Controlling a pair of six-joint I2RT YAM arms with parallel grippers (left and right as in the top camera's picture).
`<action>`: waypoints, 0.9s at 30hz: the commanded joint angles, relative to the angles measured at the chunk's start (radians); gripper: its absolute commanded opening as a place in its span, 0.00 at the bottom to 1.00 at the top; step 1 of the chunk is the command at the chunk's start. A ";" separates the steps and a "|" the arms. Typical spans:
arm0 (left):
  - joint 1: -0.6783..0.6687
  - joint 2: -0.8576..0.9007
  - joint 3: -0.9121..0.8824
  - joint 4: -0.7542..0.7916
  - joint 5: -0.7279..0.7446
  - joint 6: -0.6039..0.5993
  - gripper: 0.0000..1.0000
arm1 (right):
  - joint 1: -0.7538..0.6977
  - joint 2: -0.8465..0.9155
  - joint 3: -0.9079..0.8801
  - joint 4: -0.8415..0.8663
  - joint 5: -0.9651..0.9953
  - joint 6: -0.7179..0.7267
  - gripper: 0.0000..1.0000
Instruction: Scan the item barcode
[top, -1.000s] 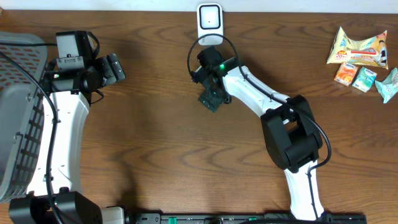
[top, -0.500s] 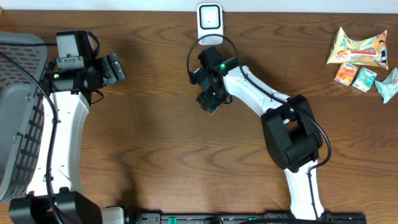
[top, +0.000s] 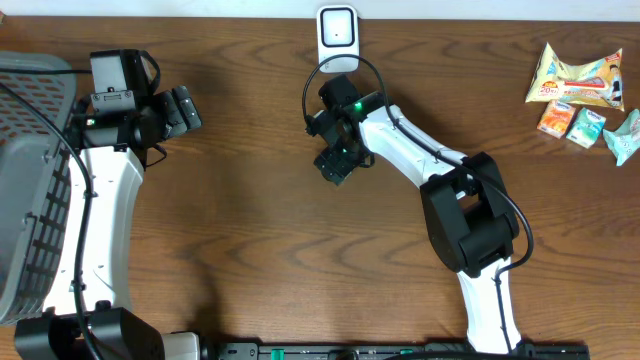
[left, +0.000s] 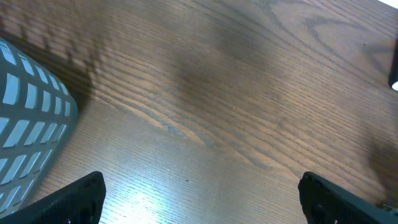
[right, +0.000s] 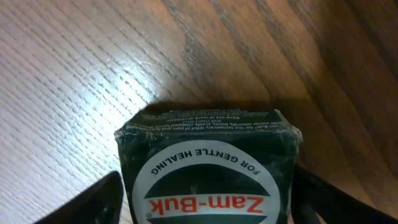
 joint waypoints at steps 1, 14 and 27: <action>0.003 0.005 -0.005 -0.002 -0.006 -0.008 0.97 | 0.000 0.001 -0.003 -0.006 -0.014 0.002 0.75; 0.003 0.005 -0.005 -0.002 -0.006 -0.008 0.98 | 0.002 0.001 -0.006 -0.006 -0.023 0.035 0.61; 0.003 0.005 -0.005 -0.002 -0.006 -0.008 0.98 | -0.012 -0.020 0.008 0.024 -0.023 0.249 0.50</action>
